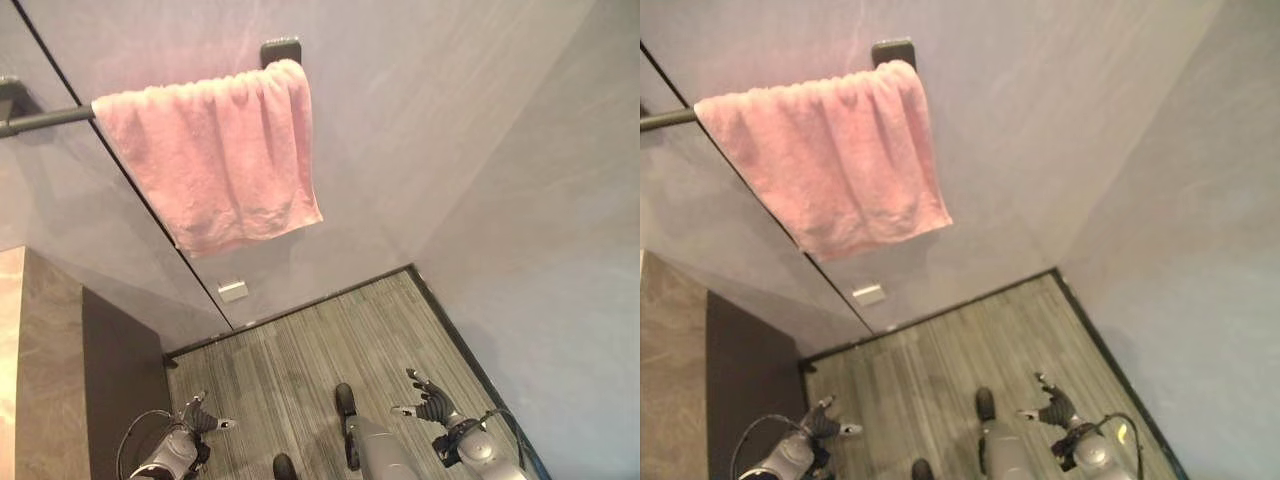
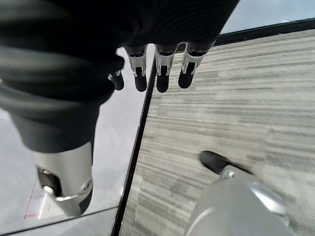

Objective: Put brush and paste in cup on sink, flatten towel.

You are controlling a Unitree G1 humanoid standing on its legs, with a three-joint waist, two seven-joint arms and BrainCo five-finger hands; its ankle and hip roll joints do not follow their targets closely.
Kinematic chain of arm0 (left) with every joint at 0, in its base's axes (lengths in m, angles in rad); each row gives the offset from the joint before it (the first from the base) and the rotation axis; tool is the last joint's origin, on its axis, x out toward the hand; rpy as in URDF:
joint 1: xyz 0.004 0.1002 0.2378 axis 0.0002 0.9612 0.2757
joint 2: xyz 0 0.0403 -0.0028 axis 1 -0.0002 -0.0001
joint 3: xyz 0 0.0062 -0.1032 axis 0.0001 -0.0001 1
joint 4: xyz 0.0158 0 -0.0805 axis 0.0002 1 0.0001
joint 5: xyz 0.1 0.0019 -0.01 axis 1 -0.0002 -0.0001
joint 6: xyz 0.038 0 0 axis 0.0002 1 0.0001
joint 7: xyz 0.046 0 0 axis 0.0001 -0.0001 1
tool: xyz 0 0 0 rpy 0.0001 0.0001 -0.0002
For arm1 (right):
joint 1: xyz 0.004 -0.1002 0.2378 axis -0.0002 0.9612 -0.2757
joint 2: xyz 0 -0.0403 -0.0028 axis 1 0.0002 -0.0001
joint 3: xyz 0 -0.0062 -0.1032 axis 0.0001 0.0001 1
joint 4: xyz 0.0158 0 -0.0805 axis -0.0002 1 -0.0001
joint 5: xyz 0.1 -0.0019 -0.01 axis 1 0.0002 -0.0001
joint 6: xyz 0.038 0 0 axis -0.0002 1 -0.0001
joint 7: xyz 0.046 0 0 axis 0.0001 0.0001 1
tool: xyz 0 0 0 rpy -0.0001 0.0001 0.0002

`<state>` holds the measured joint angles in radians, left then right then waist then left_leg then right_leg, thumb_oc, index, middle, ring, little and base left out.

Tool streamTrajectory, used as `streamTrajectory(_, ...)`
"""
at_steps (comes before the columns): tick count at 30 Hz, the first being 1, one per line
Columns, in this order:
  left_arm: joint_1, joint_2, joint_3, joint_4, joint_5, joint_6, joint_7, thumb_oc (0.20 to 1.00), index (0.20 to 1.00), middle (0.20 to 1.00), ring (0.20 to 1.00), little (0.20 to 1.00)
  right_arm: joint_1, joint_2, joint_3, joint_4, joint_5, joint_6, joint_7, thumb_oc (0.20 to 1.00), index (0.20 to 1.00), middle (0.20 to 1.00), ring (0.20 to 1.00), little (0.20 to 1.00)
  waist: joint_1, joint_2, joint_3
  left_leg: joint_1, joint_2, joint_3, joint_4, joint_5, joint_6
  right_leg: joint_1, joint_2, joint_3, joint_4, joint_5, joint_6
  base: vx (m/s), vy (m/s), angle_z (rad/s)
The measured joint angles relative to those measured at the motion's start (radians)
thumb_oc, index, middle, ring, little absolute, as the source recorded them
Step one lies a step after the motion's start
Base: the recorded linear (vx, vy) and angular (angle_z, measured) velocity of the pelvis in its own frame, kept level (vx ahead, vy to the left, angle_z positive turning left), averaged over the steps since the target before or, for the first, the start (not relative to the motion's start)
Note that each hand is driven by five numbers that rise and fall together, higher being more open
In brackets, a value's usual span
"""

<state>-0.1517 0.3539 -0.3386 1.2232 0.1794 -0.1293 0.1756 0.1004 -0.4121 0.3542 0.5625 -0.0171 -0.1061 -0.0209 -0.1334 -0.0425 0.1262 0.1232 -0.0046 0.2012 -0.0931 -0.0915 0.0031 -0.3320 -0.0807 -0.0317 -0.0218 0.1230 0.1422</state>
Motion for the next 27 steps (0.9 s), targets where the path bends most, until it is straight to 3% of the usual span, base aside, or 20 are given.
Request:
streamTrajectory(1, 0.007, -0.002, -0.005, -0.008, 0.003, 0.000, -0.003, 1.000, 1.000, 1.000, 1.000, 1.000, 0.014, 0.000, 0.001, -0.002, -0.001, 0.000, 0.000, 1.000, 1.000, 1.000, 1.000, 1.000, -0.006, -0.015, -0.006, 0.019, -0.004, -0.008, 0.000, -0.013, -0.011, 0.026, -0.019, -0.012, 0.010, -0.006, 0.003, 0.15, -0.118, 0.50)
streamTrajectory(2, 0.024, -0.008, -0.008, -0.026, 0.021, -0.001, -0.003, 1.000, 1.000, 1.000, 1.000, 1.000, 0.014, -0.004, 0.004, 0.010, -0.004, 0.002, 0.003, 1.000, 1.000, 1.000, 1.000, 1.000, -0.001, -0.008, -0.011, 0.046, 0.013, -0.028, 0.005, -0.033, -0.033, 0.045, -0.008, -0.007, 0.021, 0.064, -0.015, 0.12, -0.115, 0.45)
streamTrajectory(3, 0.029, -0.016, -0.026, -0.028, 0.030, -0.003, -0.005, 1.000, 1.000, 1.000, 1.000, 1.000, 0.011, -0.016, 0.004, 0.014, -0.007, 0.002, 0.003, 1.000, 1.000, 1.000, 1.000, 1.000, -0.002, 0.014, -0.017, 0.050, 0.042, -0.037, 0.015, -0.047, -0.050, 0.060, 0.018, -0.008, 0.022, 0.080, -0.032, 0.09, -0.104, 0.30)
streamTrajectory(5, 0.033, -0.025, -0.025, -0.032, 0.036, -0.009, -0.006, 1.000, 1.000, 1.000, 1.000, 1.000, -0.017, -0.051, 0.001, 0.006, -0.021, 0.002, 0.004, 1.000, 1.000, 1.000, 1.000, 1.000, 0.013, 0.042, -0.023, 0.048, 0.085, -0.023, 0.047, -0.047, -0.066, 0.086, 0.068, -0.019, -0.012, 0.082, -0.078, 0.15, -0.184, 0.13)
streamTrajectory(7, 0.032, -0.025, -0.014, -0.028, 0.036, -0.009, -0.007, 1.000, 1.000, 1.000, 1.000, 1.000, -0.053, -0.096, 0.000, -0.009, -0.038, 0.001, 0.003, 1.000, 1.000, 1.000, 1.000, 1.000, 0.014, 0.042, -0.022, 0.009, 0.120, -0.028, 0.123, -0.022, -0.105, 0.129, 0.089, -0.046, -0.066, 0.084, -0.109, 0.11, -0.178, 0.26)
streamTrajectory(10, 0.013, -0.031, -0.008, -0.034, 0.035, -0.012, -0.008, 1.000, 1.000, 1.000, 1.000, 1.000, -0.064, -0.122, -0.008, -0.011, -0.049, -0.001, 0.000, 1.000, 1.000, 1.000, 1.000, 1.000, 0.017, 0.019, -0.007, -0.072, 0.138, -0.027, 0.304, -0.018, -0.148, 0.160, 0.082, -0.070, -0.066, 0.061, -0.159, 0.00, -0.155, 0.39)
streamTrajectory(11, 0.002, -0.038, 0.002, -0.033, 0.034, -0.013, -0.008, 1.000, 1.000, 1.000, 1.000, 1.000, -0.074, -0.130, -0.011, -0.014, -0.059, -0.002, -0.005, 1.000, 1.000, 1.000, 1.000, 1.000, 0.019, 0.014, 0.002, -0.176, 0.155, -0.058, 0.478, 0.009, -0.201, 0.159, 0.080, -0.099, -0.061, 0.041, -0.186, 0.01, -0.200, 0.55)
streamTrajectory(12, -0.021, -0.037, 0.001, -0.031, 0.032, -0.012, -0.005, 1.000, 1.000, 1.000, 1.000, 1.000, -0.074, -0.130, -0.008, -0.008, -0.070, -0.001, -0.010, 1.000, 1.000, 1.000, 1.000, 1.000, 0.013, -0.002, 0.016, -0.245, 0.163, -0.078, 0.576, 0.030, -0.234, 0.164, 0.069, -0.116, -0.065, 0.038, -0.189, 0.09, -0.012, 0.61)
streamTrajectory(13, -0.032, -0.035, 0.002, -0.032, 0.029, -0.013, -0.005, 1.000, 1.000, 1.000, 1.000, 1.000, -0.076, -0.129, 0.006, -0.003, -0.077, 0.001, -0.014, 1.000, 1.000, 1.000, 1.000, 1.000, 0.025, -0.022, 0.036, -0.289, 0.173, -0.070, 0.629, 0.043, -0.241, 0.173, 0.064, -0.124, -0.065, 0.034, -0.194, 0.08, 0.067, 0.41)
streamTrajectory(14, -0.032, -0.036, 0.002, -0.032, 0.027, -0.012, -0.006, 1.000, 1.000, 1.000, 1.000, 1.000, -0.086, -0.126, 0.008, -0.002, -0.080, 0.001, -0.017, 1.000, 1.000, 1.000, 1.000, 1.000, 0.022, -0.025, 0.041, -0.304, 0.200, -0.036, 0.611, 0.039, -0.235, 0.179, 0.062, -0.134, -0.065, 0.030, -0.195, 0.20, 0.181, 0.40)
streamTrajectory(15, -0.029, -0.035, 0.005, -0.030, 0.024, -0.012, -0.005, 1.000, 1.000, 1.000, 1.000, 1.000, -0.082, -0.124, 0.012, -0.002, -0.099, 0.001, -0.022, 1.000, 1.000, 1.000, 1.000, 1.000, 0.011, -0.022, 0.041, -0.286, 0.250, 0.081, 0.494, 0.051, -0.224, 0.185, 0.072, -0.161, -0.074, 0.012, -0.203, 0.18, 0.203, 0.37)
streamTrajectory(16, -0.032, -0.035, 0.003, -0.031, 0.023, -0.012, -0.005, 1.000, 1.000, 1.000, 1.000, 1.000, -0.088, -0.126, 0.010, -0.002, -0.110, 0.001, -0.022, 1.000, 1.000, 1.000, 1.000, 1.000, 0.009, -0.019, 0.043, -0.277, 0.268, 0.111, 0.398, 0.057, -0.230, 0.190, 0.075, -0.165, -0.074, 0.011, -0.199, 0.23, 0.304, 0.28)
streamTrajectory(17, -0.035, -0.031, 0.001, -0.034, 0.023, -0.015, -0.004, 1.000, 1.000, 1.000, 1.000, 1.000, -0.080, -0.128, 0.004, 0.005, -0.117, 0.002, -0.022, 1.000, 1.000, 1.000, 1.000, 1.000, 0.011, -0.007, 0.043, -0.224, 0.282, 0.122, 0.133, 0.097, -0.237, 0.191, 0.097, -0.168, -0.074, -0.002, -0.189, 0.17, 0.256, 0.09)
streamTrajectory(18, -0.035, -0.027, 0.002, -0.034, 0.023, -0.014, -0.004, 1.000, 1.000, 1.000, 1.000, 1.000, -0.082, -0.127, 0.001, 0.008, -0.117, 0.002, -0.023, 1.000, 1.000, 1.000, 1.000, 1.000, 0.010, -0.001, 0.042, -0.211, 0.298, 0.141, 0.055, 0.128, -0.232, 0.191, 0.104, -0.171, -0.074, -0.005, -0.192, 0.12, 0.168, -0.04)
streamTrajectory(21, -0.021, -0.022, -0.012, -0.037, 0.023, -0.014, -0.005, 1.000, 1.000, 1.000, 1.000, 1.000, -0.087, -0.125, -0.011, 0.036, -0.116, 0.005, -0.021, 1.000, 1.000, 1.000, 1.000, 1.000, 0.011, 0.014, 0.035, -0.210, 0.306, 0.127, 0.019, 0.192, -0.226, 0.203, 0.105, -0.168, -0.065, -0.023, -0.165, 0.21, 0.263, -0.15)
streamTrajectory(25, 0.020, -0.024, -0.005, -0.077, 0.023, -0.015, -0.007, 1.000, 1.000, 1.000, 1.000, 1.000, -0.038, -0.146, -0.037, 0.027, -0.115, 0.013, -0.022, 1.000, 1.000, 1.000, 1.000, 1.000, 0.007, 0.071, 0.002, -0.172, 0.265, 0.112, 0.006, 0.198, -0.219, 0.233, 0.104, -0.168, -0.065, -0.021, -0.162, 0.11, 0.281, -0.11)
streamTrajectory(26, 0.030, -0.023, -0.004, -0.080, 0.023, -0.021, -0.009, 1.000, 1.000, 1.000, 1.000, 1.000, -0.020, -0.145, -0.091, 0.009, -0.112, 0.024, -0.022, 1.000, 1.000, 1.000, 1.000, 1.000, 0.011, 0.095, -0.002, -0.176, 0.225, 0.115, 0.016, 0.186, -0.158, 0.234, 0.086, -0.166, -0.065, -0.018, -0.144, 0.07, 0.282, 0.00)
streamTrajectory(27, 0.028, -0.018, -0.003, -0.087, 0.024, -0.021, -0.011, 1.000, 1.000, 1.000, 1.000, 1.000, -0.015, -0.146, -0.106, -0.006, -0.109, 0.026, -0.023, 1.000, 1.000, 1.000, 1.000, 1.000, 0.011, 0.094, -0.002, -0.175, 0.200, 0.115, 0.013, 0.182, -0.142, 0.234, 0.060, -0.163, -0.064, -0.015, -0.122, 0.09, 0.376, 0.03)
